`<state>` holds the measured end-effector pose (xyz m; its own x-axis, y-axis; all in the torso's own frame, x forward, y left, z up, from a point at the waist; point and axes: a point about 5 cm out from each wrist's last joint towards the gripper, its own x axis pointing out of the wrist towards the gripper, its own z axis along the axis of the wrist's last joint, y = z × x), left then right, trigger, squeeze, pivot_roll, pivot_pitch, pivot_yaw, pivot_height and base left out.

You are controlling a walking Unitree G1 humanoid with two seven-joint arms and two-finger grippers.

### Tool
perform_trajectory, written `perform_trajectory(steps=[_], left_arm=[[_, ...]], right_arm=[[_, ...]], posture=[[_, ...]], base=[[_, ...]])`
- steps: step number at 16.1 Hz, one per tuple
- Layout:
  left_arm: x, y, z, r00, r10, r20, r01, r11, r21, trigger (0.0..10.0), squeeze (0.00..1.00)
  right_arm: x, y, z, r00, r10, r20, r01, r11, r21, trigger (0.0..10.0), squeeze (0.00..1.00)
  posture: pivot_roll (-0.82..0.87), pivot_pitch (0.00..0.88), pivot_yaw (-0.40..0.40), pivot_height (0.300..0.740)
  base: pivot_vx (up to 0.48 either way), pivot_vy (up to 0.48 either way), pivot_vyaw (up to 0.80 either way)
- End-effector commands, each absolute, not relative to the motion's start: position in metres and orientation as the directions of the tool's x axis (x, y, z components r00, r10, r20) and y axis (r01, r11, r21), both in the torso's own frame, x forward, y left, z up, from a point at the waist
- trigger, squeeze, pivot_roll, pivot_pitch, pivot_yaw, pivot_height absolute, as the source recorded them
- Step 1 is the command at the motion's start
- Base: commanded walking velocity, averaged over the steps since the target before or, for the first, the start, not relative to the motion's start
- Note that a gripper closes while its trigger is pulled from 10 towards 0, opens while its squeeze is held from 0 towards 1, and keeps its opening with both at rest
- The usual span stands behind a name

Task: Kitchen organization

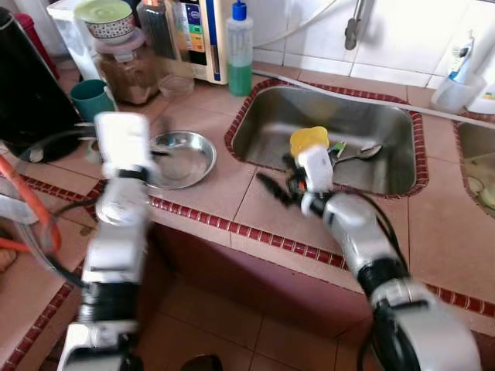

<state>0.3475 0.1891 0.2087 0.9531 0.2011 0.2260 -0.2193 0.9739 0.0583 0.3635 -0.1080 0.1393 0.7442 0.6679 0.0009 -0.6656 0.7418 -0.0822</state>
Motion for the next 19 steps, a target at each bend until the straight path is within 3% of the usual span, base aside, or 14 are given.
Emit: perform_trajectory(steps=[1,2,3,5,9,19], left_arm=[[0.352,0.201,0.202,0.946,0.281,0.159,-0.288,0.957,0.023,10.0,0.82],[0.353,0.204,0.200,0.944,0.298,0.144,-0.303,0.953,0.014,10.0,0.00],[0.357,0.212,0.194,0.935,0.344,0.092,-0.344,0.939,-0.016,10.0,0.00],[0.363,0.221,0.180,0.918,0.395,-0.042,-0.397,0.911,-0.114,10.0,0.00],[0.370,0.224,0.169,0.908,0.390,-0.151,-0.408,0.906,-0.115,10.0,0.00],[0.383,0.200,0.155,0.946,0.195,-0.260,-0.241,0.958,-0.157,10.0,0.00]], right_arm=[[0.356,-0.096,0.158,0.675,0.734,0.070,-0.730,0.679,-0.078,10.0,1.00],[0.353,-0.095,0.159,0.663,0.744,0.079,-0.741,0.668,-0.070,10.0,0.67],[0.345,-0.090,0.162,0.631,0.771,0.085,-0.768,0.636,-0.079,10.0,0.00],[0.327,-0.084,0.167,0.567,0.821,0.074,-0.817,0.571,-0.079,10.0,0.00],[0.311,-0.077,0.173,0.492,0.869,0.046,-0.866,0.494,-0.073,10.0,0.00],[0.274,-0.067,0.186,0.302,0.953,-0.040,-0.952,0.299,-0.062,10.0,0.00]], posture=[[0.07,0.128,0.057,0.740],[0.06,0.128,0.059,0.740],[0.06,0.125,0.061,0.740],[0.05,0.123,0.064,0.740],[0.05,0.120,0.064,0.740],[0.03,0.129,0.066,0.740]], base=[[0.000,0.000,0.00],[0.000,0.000,0.00],[0.000,0.000,0.00],[0.000,0.000,0.00],[0.000,0.000,0.00],[0.000,0.000,0.00]])
